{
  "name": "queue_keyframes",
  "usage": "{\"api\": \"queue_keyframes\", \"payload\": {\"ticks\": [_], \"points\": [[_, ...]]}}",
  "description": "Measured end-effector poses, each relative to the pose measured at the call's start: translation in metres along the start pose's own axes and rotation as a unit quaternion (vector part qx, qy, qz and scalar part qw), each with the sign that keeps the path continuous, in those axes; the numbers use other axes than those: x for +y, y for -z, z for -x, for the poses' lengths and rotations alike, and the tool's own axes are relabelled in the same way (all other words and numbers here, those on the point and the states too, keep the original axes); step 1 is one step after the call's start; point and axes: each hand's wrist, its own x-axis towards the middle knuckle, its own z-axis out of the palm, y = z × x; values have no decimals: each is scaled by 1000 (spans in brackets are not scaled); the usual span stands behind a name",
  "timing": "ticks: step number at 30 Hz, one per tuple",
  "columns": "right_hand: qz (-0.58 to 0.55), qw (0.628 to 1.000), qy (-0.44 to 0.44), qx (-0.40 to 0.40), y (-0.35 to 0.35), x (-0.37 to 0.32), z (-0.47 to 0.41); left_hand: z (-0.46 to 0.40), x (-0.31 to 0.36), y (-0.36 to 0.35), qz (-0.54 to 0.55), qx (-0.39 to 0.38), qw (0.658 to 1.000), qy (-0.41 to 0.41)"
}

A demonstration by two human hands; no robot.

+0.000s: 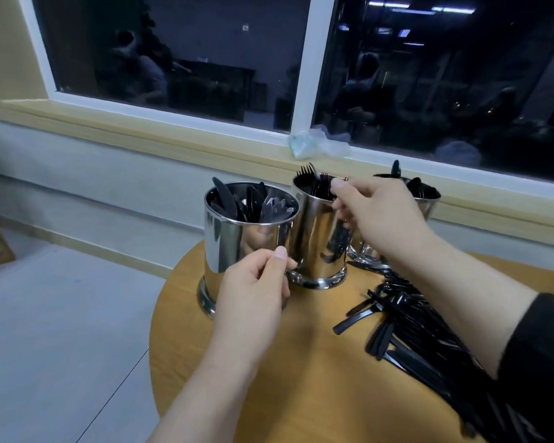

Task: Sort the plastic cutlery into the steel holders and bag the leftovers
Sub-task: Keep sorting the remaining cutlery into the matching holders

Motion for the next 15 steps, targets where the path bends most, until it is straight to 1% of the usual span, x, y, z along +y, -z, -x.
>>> {"api": "queue_keyframes", "payload": {"ticks": [3,6,9,12,15], "points": [[-12,1000,-18,16,40,28,29,5,-2,-13,-19,-24,1000,-4],[56,998,-33,9,86,55,70,18,-5,-35,-51,-73,996,-17],[80,994,-64,35,134,88,109,37,-5,-72,-85,-126,988,-31],[93,990,-94,56,173,121,141,58,-7,-111,-127,-181,974,-51],[115,985,-112,58,201,143,166,76,-10,-141,-193,-232,950,-79]]}}
